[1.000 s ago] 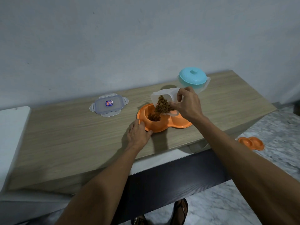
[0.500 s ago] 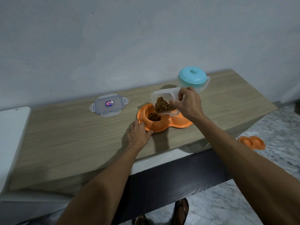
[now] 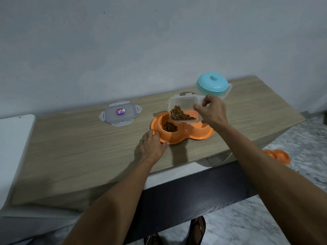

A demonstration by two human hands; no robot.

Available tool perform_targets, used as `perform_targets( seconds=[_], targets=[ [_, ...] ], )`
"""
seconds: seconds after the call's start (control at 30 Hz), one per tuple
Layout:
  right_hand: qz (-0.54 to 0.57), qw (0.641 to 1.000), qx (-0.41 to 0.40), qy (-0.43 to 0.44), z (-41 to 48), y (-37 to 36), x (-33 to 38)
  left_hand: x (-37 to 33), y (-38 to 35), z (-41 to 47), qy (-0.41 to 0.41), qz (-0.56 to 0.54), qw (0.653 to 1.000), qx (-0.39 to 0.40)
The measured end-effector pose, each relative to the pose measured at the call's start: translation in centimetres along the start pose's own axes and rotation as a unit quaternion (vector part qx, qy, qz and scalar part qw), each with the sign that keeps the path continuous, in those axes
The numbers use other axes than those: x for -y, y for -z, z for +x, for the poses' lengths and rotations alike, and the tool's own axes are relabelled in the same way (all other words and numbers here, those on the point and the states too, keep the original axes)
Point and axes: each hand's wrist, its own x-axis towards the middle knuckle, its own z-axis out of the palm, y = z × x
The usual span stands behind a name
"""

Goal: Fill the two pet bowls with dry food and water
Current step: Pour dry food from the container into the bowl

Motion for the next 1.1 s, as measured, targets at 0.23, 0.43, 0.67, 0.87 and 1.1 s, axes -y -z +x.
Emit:
perform_targets(
  seconds=[0.23,0.43,0.67,0.87,1.1],
  targets=[
    [0.123,0.981,0.032,-0.146,1.6,-0.1,-0.4,-0.3,0.1,-0.1,0.006,-0.003,1.0,0.004],
    [0.207,0.948,0.122,-0.208,4.9,-3.2,-0.3,-0.2,0.1,0.0,0.013,-0.013,1.0,0.004],
    [0.178,0.949,0.161,-0.206,10.1,-8.4,1.4,-1.1,0.8,-0.2,0.049,-0.008,0.999,0.017],
    [0.043,0.975,0.164,-0.143,14.5,-13.5,0.6,-2.3,1.9,-0.2,0.073,-0.008,0.997,0.032],
    [-0.019,0.963,0.251,-0.099,15.3,-15.2,1.0,-1.6,1.4,-0.3,0.101,-0.01,0.994,0.033]
  ],
)
